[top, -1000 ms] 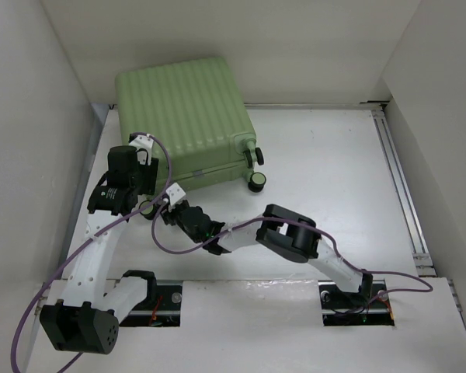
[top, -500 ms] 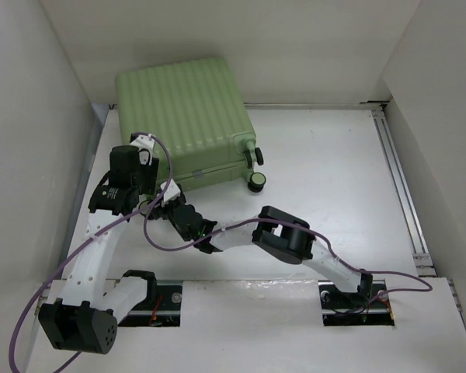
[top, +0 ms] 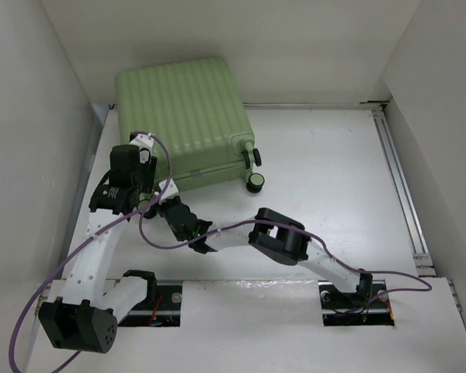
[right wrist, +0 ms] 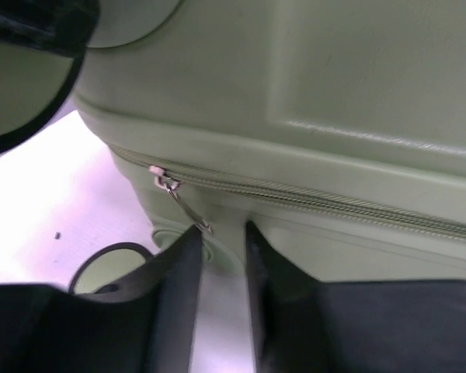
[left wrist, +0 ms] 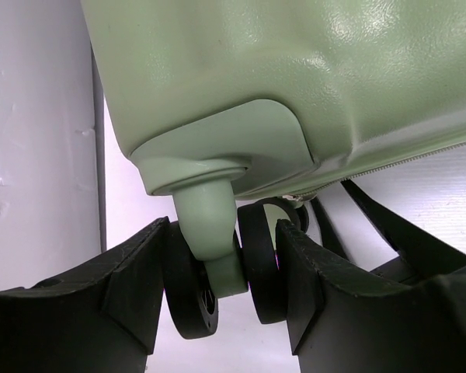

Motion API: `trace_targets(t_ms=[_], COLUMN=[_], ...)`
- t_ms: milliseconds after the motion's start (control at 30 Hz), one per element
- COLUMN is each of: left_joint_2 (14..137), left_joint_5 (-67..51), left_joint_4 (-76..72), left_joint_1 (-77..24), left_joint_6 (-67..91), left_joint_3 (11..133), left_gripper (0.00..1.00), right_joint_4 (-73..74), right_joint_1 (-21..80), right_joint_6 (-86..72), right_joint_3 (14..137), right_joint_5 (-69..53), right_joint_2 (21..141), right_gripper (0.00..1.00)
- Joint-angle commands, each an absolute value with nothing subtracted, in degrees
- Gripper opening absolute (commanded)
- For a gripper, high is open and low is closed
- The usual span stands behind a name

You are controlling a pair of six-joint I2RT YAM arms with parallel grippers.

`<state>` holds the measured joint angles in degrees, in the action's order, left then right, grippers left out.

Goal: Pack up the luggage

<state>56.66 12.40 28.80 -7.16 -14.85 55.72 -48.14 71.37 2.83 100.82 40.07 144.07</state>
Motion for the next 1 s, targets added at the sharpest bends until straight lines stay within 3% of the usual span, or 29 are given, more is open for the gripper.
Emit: trace_targets(t_ms=[0, 100, 133, 167, 400, 967], left_joint_2=[56.16, 56.16, 56.16, 55.64, 55.63, 55.11], left_joint_5=[8.17, 8.7, 8.7, 8.7, 8.7, 8.7], left_joint_4=[26.28, 26.28, 26.28, 26.28, 26.28, 31.28], left_joint_1=[-8.79, -8.79, -8.79, -8.79, -8.79, -8.79], left_joint_6=[-16.61, -16.61, -16.61, -17.13, -17.14, -19.51], left_joint_3=[55.02, 54.49, 54.49, 54.49, 53.96, 53.96], left_gripper=[0.0, 0.0, 0.0, 0.0, 0.0, 0.0], right_joint_4=[-47.71, -49.83, -50.7, -51.23, -53.09, -51.67], right_joint_1=[71.1, 71.1, 71.1, 71.1, 71.1, 71.1], right_joint_6=[8.95, 12.46, 13.18, 13.79, 15.82, 19.34], right_joint_3=[104.24, 104.24, 104.24, 103.72, 103.27, 104.33], right_joint_5=[37.01, 33.49, 31.92, 31.9, 27.95, 26.98], right_joint_2=[143.96, 143.96, 143.96, 143.96, 143.96, 143.96], right_gripper=[0.31, 0.23, 0.28, 0.38, 0.47, 0.48])
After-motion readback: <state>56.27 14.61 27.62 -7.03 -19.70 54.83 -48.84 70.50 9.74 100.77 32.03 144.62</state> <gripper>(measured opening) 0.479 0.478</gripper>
